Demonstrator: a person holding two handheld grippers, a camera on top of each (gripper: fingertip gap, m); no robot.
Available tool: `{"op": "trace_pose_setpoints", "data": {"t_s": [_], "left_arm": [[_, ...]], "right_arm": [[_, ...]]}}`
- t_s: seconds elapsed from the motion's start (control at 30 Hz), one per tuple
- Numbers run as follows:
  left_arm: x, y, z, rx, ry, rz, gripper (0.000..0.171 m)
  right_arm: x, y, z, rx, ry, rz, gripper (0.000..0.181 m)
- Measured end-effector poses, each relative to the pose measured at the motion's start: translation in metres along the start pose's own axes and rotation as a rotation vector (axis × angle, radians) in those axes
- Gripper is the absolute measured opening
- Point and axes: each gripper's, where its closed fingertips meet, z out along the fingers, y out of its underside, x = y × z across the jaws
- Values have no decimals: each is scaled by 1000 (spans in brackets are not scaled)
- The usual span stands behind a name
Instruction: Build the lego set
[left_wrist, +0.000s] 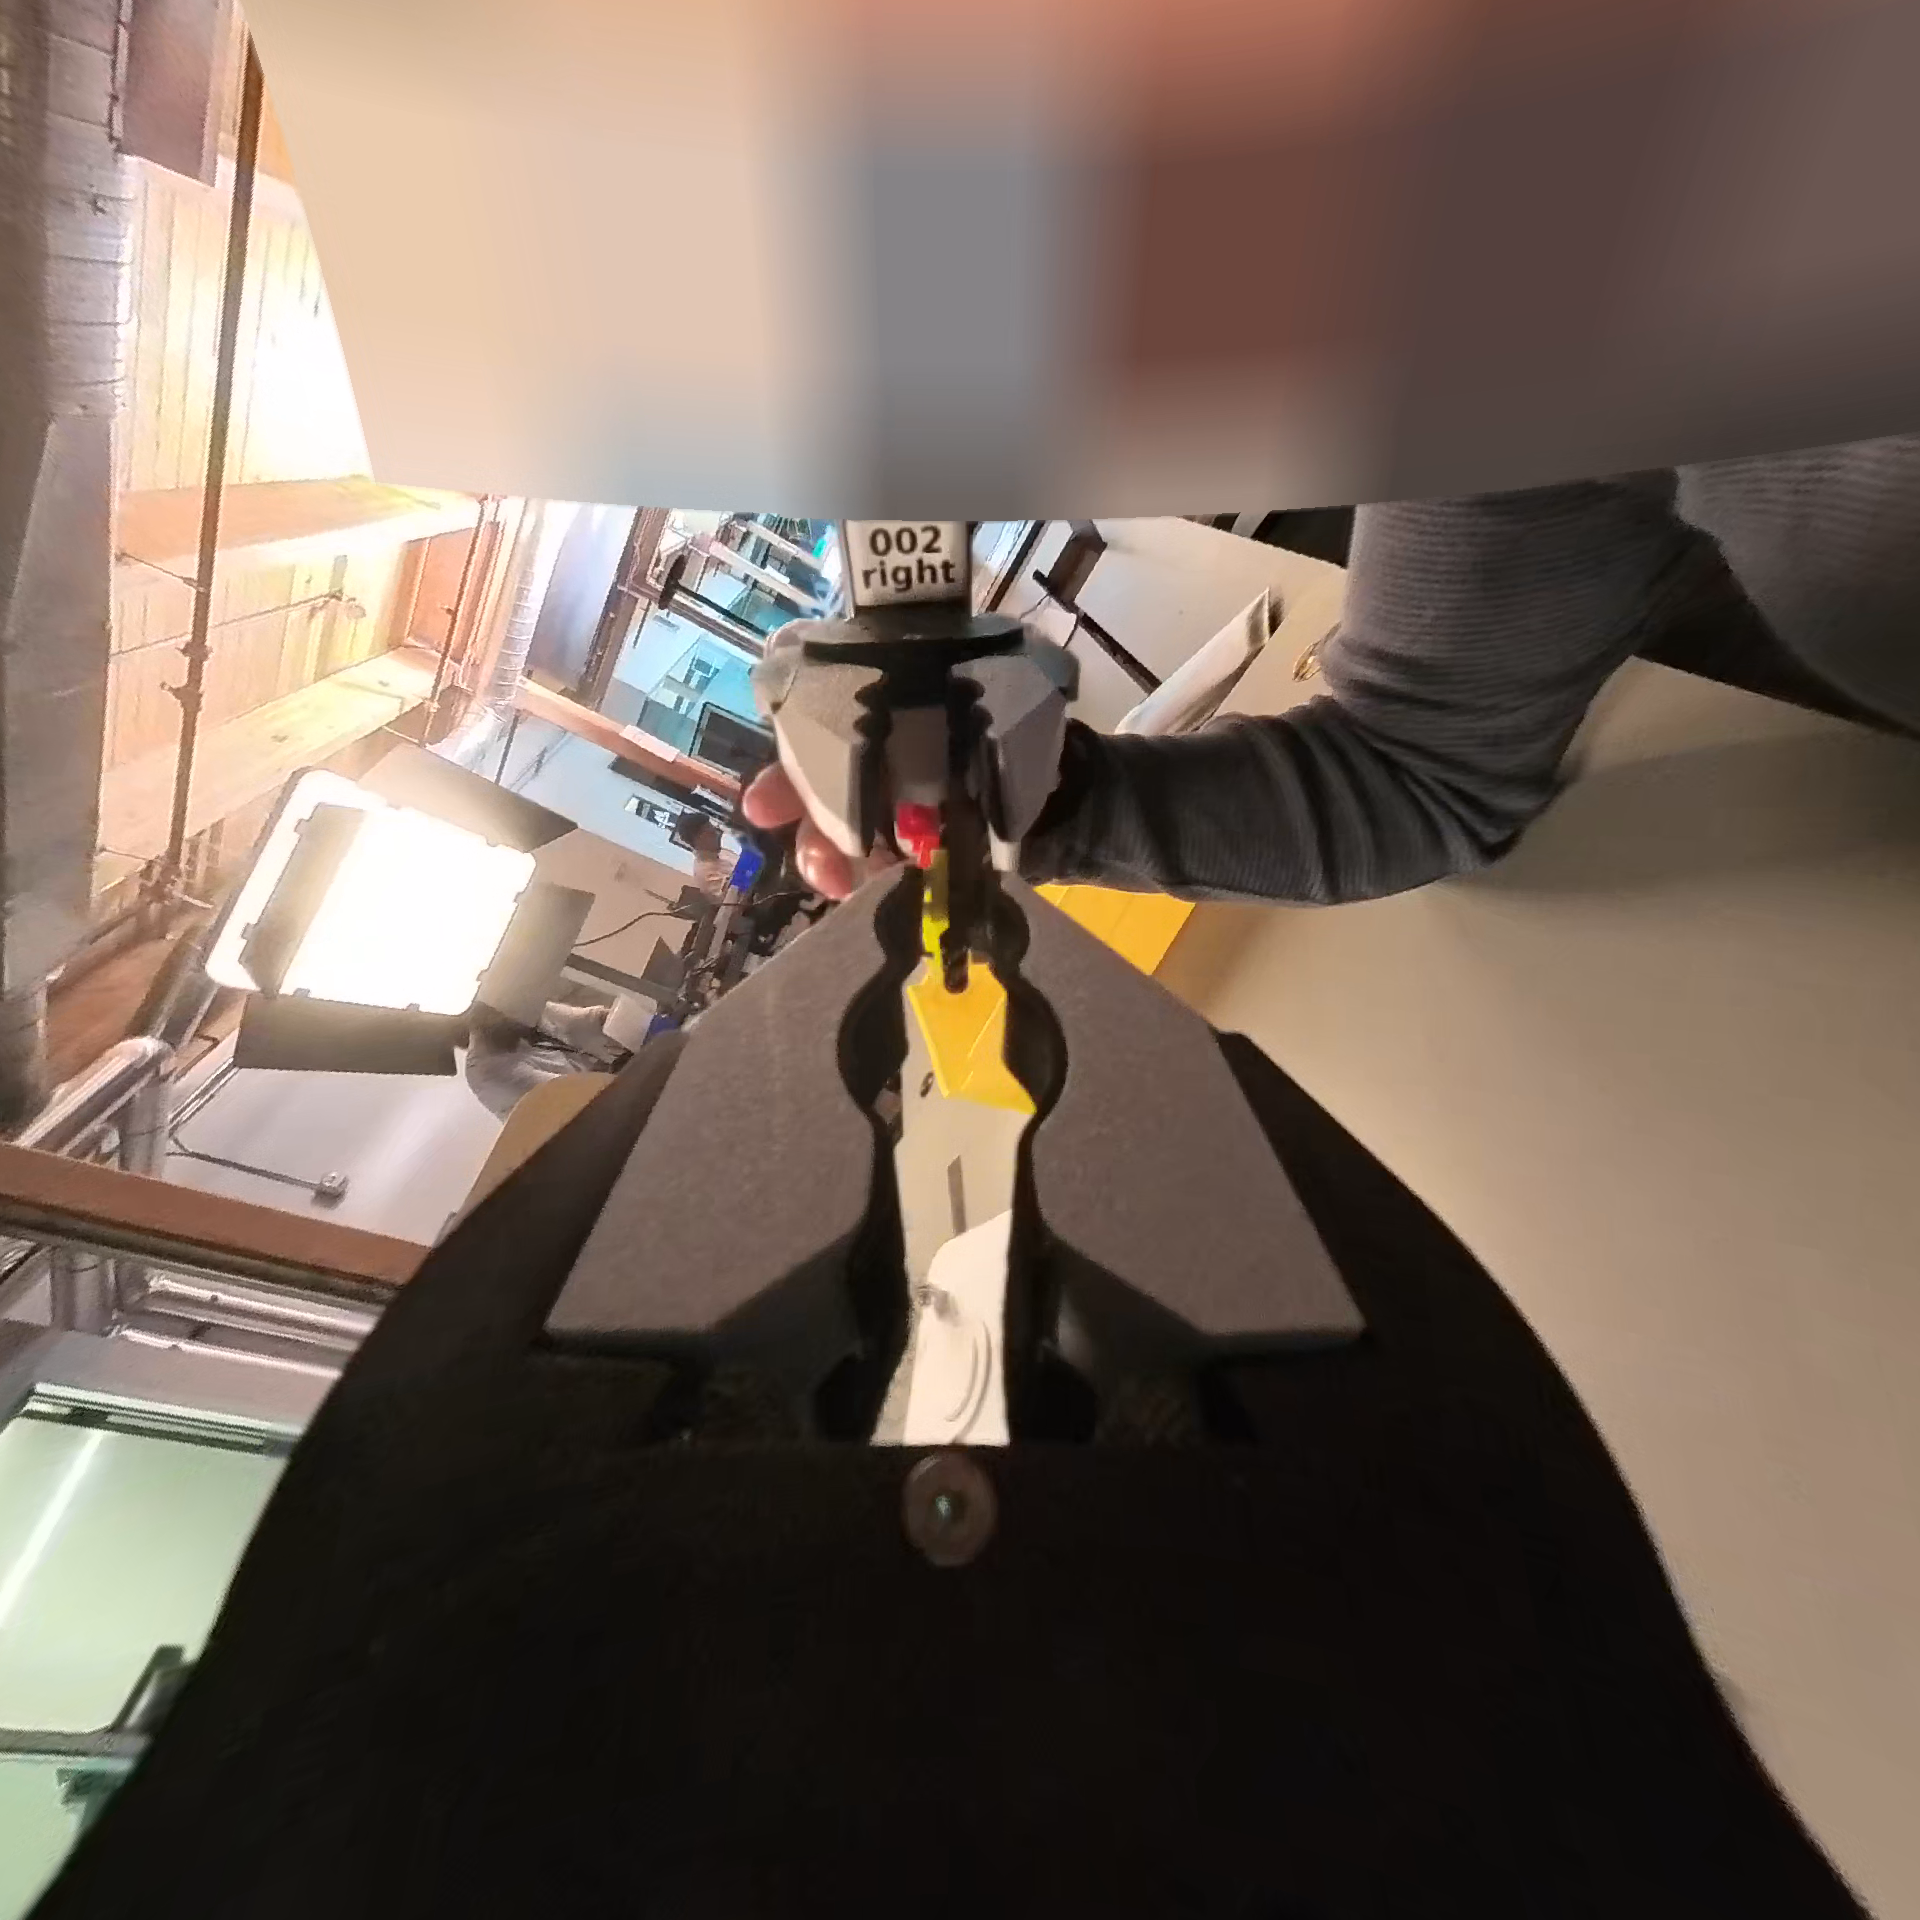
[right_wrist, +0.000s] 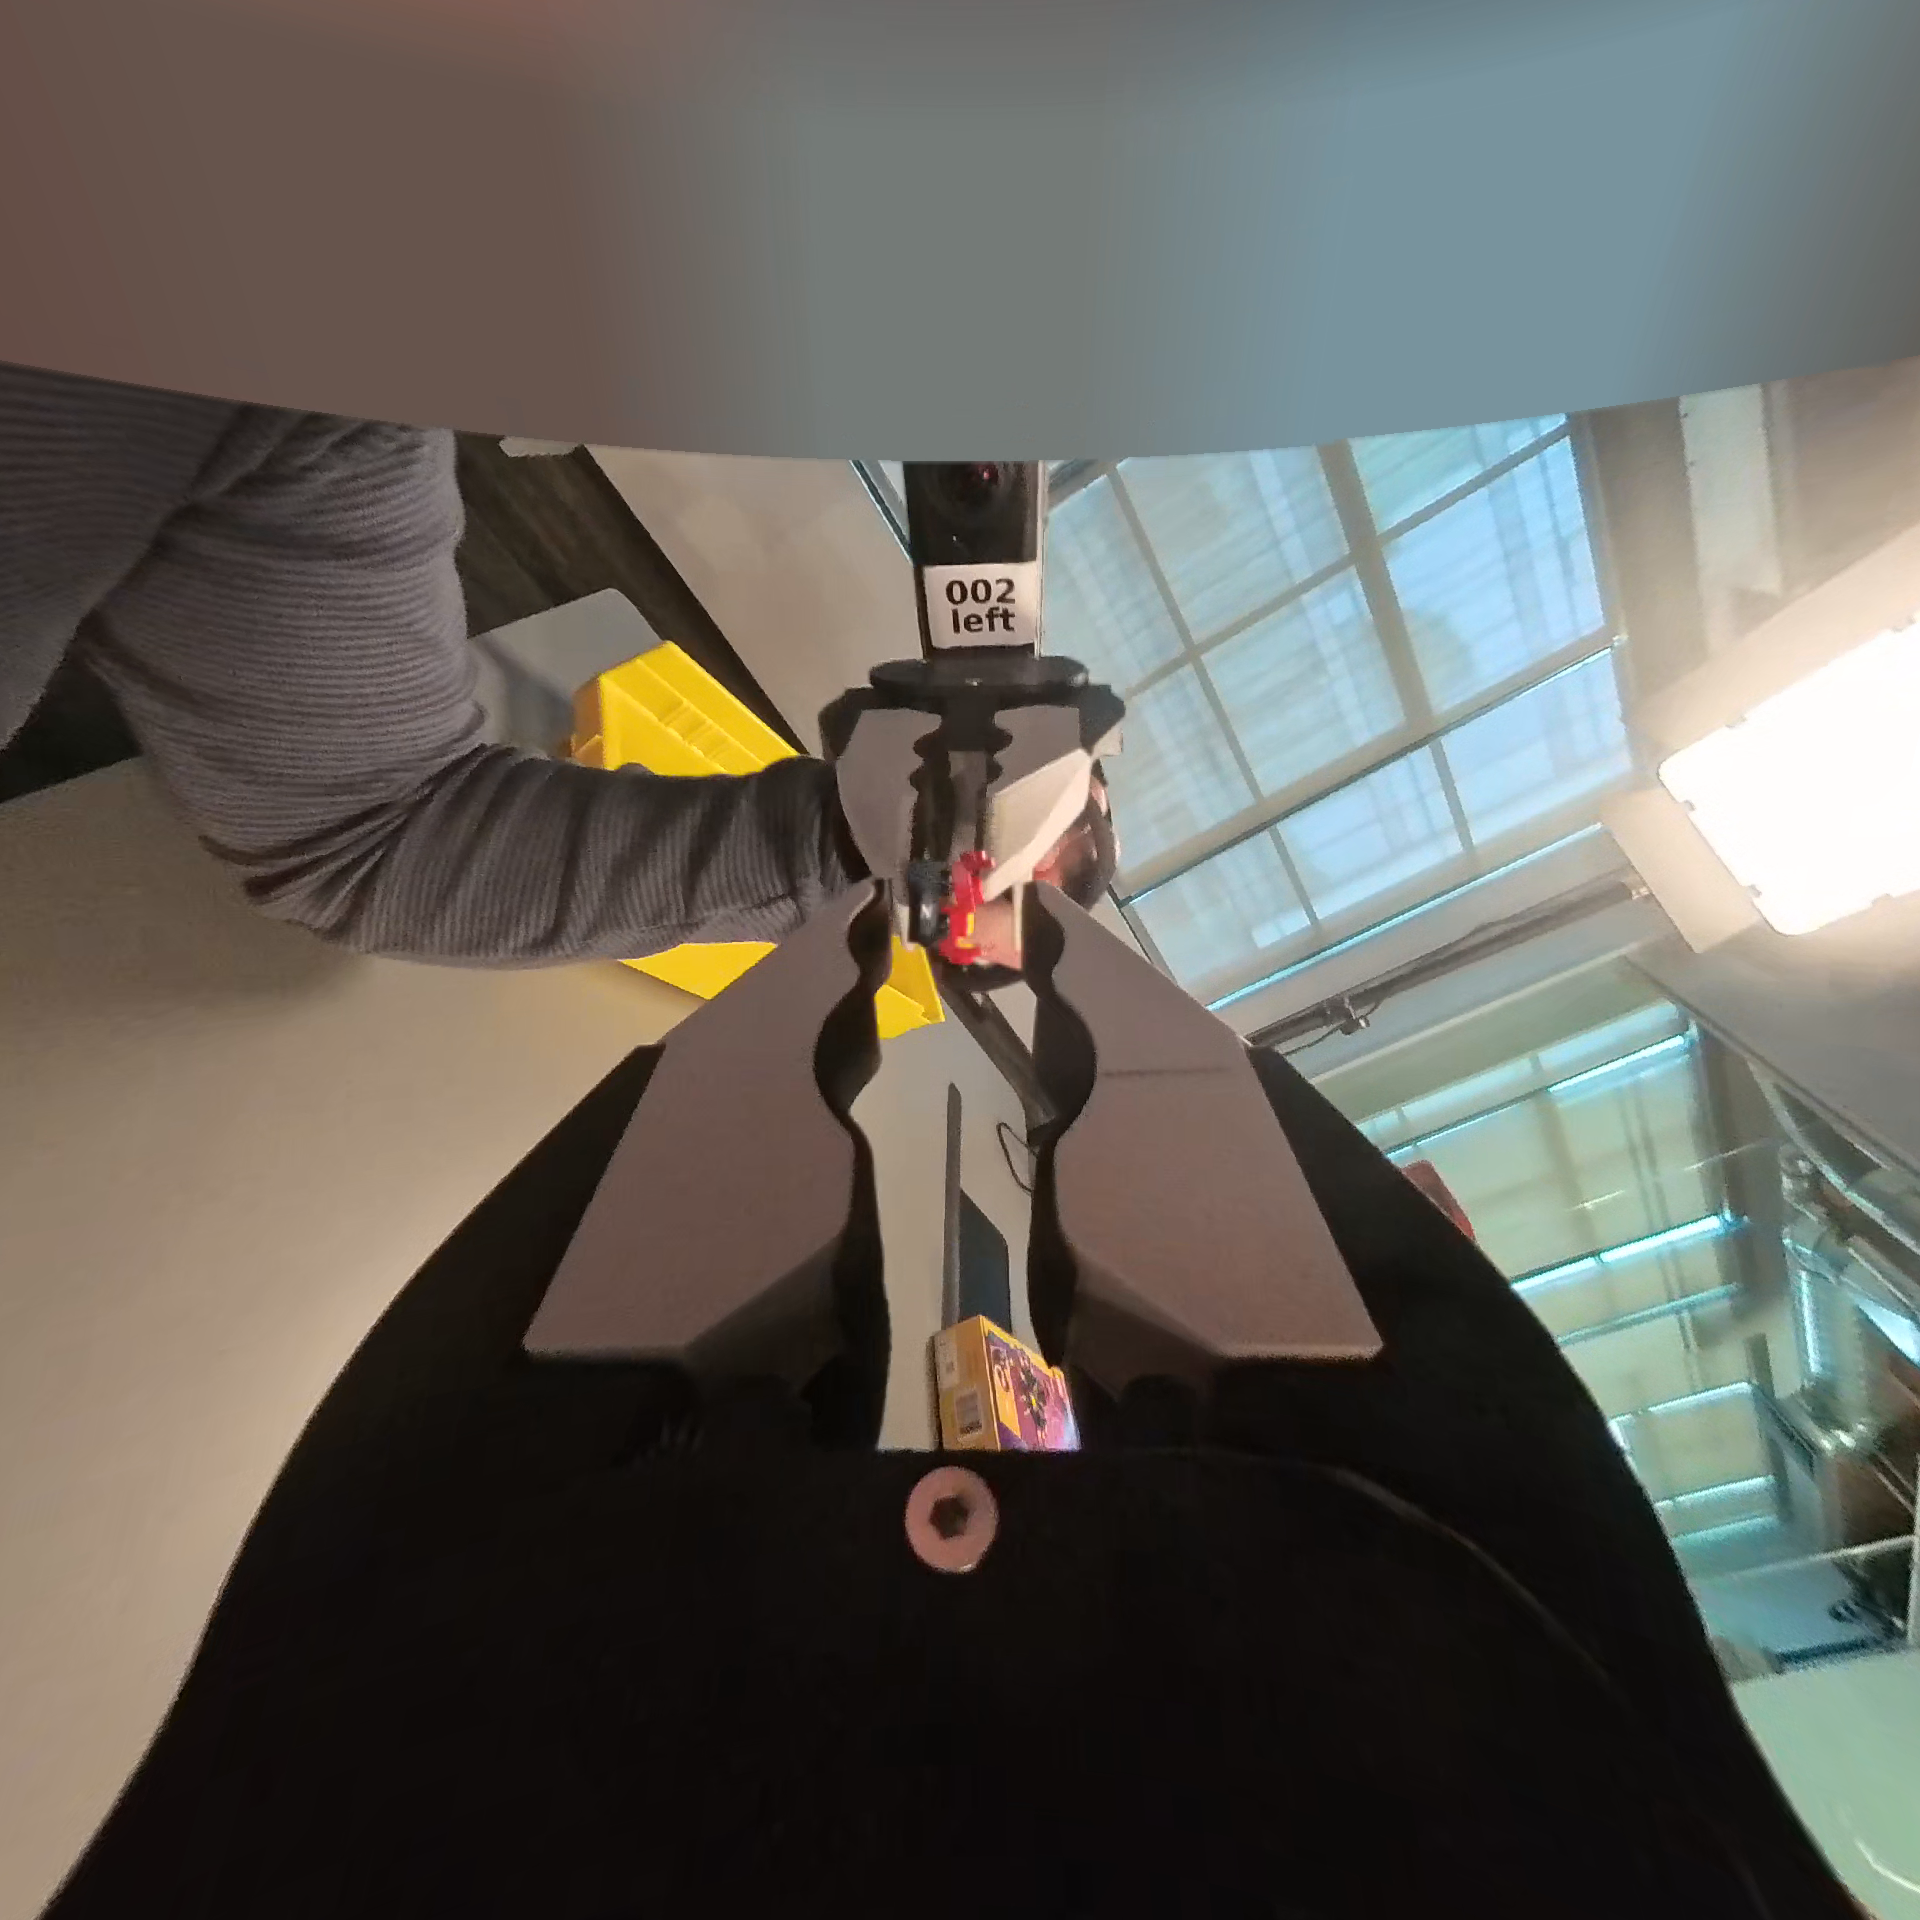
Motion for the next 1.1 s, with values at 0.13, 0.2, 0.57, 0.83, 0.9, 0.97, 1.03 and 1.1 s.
{"op": "trace_pose_setpoints", "data": {"t_s": [0.13,0.2,0.57,0.83,0.9,0.97,1.03,1.1], "left_arm": [[0,0,-4,30,11,-25,10],[0,1,-6,29,11,-30,10],[1,4,-7,21,25,-47,10],[1,4,-7,-21,26,-69,10],[0,5,-7,-30,18,-74,11],[-1,4,-7,-37,6,-63,10],[-1,4,-7,-47,5,-54,10],[2,2,-6,-49,16,-46,10]], "right_arm": [[-2,0,2,-14,0,-7,14],[-3,1,4,-18,-5,-4,14],[-2,6,10,-25,8,-7,14],[-3,5,10,-21,-3,25,11],[-2,5,10,-20,-2,35,10],[-1,5,10,-24,0,48,9],[-2,5,10,-28,-4,45,9],[-4,3,10,-20,-22,44,9]]}}
